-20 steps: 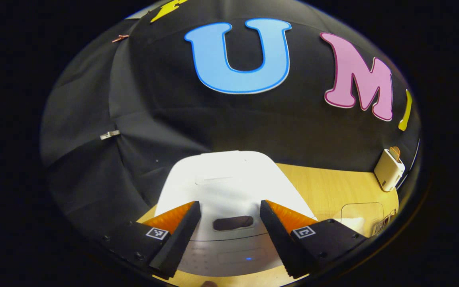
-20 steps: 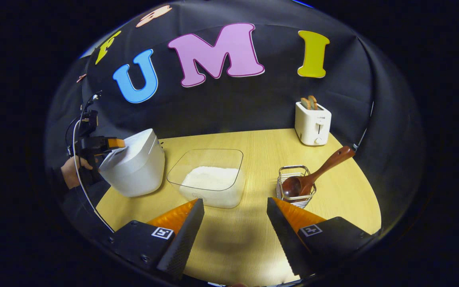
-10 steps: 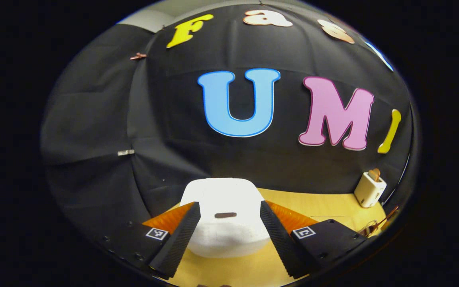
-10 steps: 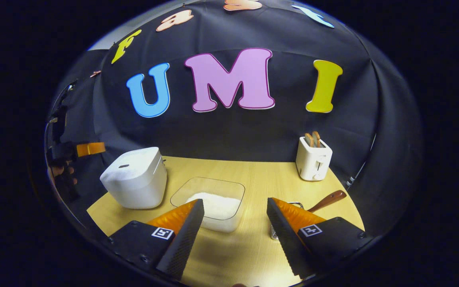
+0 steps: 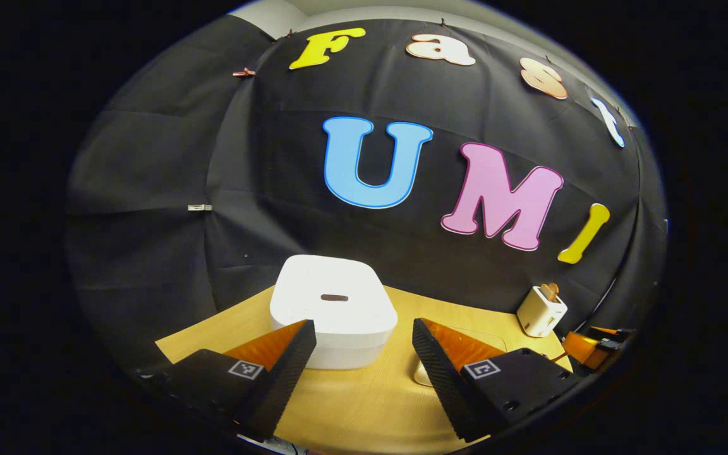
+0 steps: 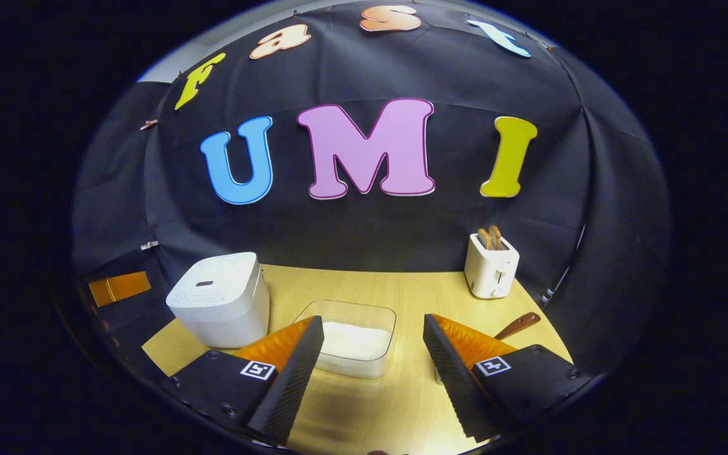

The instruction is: Close the left gripper, press the button to open the rice cooker; take a wooden spoon from the chopstick holder with the right hand, scoop a spoonful of rice and pour it into the rice cooker, then put the wooden spoon back into the chopstick holder.

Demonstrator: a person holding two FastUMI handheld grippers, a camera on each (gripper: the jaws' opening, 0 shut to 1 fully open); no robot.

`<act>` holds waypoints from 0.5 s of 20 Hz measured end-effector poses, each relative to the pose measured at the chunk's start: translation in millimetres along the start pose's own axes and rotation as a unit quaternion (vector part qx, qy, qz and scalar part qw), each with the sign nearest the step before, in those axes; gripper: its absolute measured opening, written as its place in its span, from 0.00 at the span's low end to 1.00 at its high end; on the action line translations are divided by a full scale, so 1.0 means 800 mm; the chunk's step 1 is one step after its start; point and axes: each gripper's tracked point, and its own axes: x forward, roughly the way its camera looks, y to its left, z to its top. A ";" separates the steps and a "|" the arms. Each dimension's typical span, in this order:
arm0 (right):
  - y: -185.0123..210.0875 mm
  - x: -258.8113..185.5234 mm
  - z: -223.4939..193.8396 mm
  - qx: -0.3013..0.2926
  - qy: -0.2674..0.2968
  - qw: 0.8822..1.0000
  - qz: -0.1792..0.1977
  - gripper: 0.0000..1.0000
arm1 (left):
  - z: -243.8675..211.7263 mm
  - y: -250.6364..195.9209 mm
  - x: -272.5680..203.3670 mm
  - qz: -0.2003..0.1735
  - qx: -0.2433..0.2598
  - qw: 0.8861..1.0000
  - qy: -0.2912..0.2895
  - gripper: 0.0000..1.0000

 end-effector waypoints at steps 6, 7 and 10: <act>0.022 -0.021 -0.005 -0.010 0.000 1.000 -0.010 0.98 | 0.012 0.003 -0.008 -0.032 0.008 0.999 0.001 0.99; 0.024 -0.027 -0.015 -0.007 0.011 1.000 -0.011 0.99 | 0.009 0.004 -0.013 -0.036 0.007 0.999 0.005 0.99; 0.038 -0.044 -0.035 0.001 0.028 1.000 -0.012 0.98 | 0.003 0.002 -0.031 -0.056 -0.001 0.998 -0.002 0.99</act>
